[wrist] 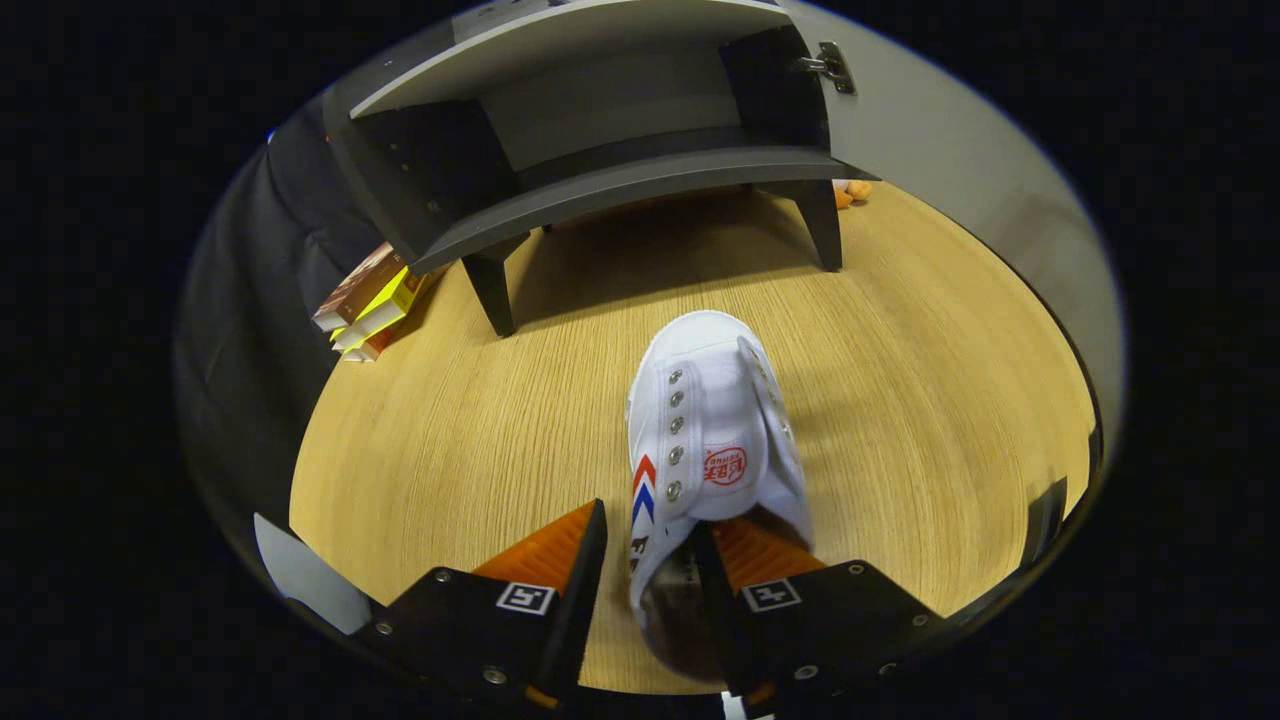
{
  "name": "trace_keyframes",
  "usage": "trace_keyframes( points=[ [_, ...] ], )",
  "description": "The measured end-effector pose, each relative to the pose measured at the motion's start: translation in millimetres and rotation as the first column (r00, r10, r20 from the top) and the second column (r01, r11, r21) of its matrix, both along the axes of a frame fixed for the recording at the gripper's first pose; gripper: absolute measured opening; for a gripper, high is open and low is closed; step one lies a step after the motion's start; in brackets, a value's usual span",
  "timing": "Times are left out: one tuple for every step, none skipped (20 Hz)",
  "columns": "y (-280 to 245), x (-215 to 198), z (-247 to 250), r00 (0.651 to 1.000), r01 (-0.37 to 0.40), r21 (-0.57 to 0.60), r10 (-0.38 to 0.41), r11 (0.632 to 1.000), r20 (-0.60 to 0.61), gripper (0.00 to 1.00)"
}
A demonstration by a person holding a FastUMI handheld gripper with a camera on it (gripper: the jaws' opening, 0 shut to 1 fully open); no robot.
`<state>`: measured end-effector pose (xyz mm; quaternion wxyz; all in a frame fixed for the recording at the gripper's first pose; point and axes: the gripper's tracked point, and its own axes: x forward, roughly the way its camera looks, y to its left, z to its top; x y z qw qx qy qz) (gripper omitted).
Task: Open the shoe cabinet door, grab the shoes and put them into the shoe cabinet, then close the shoe cabinet door.
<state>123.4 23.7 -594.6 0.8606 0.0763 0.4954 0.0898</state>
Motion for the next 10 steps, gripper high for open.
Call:
trace_keyframes(
  points=[
    [-2,0,-2,1.000,0.014,-0.003,-0.014,1.000,0.000,0.45],
    [-3,1,-1,1.000,0.024,0.012,-0.024,1.000,0.000,0.36],
    [-1,-1,0,0.999,0.033,0.023,-0.032,0.999,-0.012,0.27],
    [-1,0,1,0.999,0.039,0.034,-0.038,0.999,-0.010,0.21],
    [-2,0,3,0.999,0.042,0.043,-0.042,0.998,-0.008,0.16],
    [-5,1,6,0.999,0.053,0.043,-0.053,0.998,-0.003,0.11],
    [-4,0,7,0.998,0.059,0.048,-0.059,0.997,-0.007,0.04],
    [-3,0,10,0.998,0.061,0.053,-0.060,0.997,-0.009,0.02],
    [-3,3,14,0.998,0.063,0.056,-0.063,0.996,-0.002,0.00],
    [-4,6,20,0.998,0.065,0.062,-0.066,0.996,0.008,0.00]
  ],
)
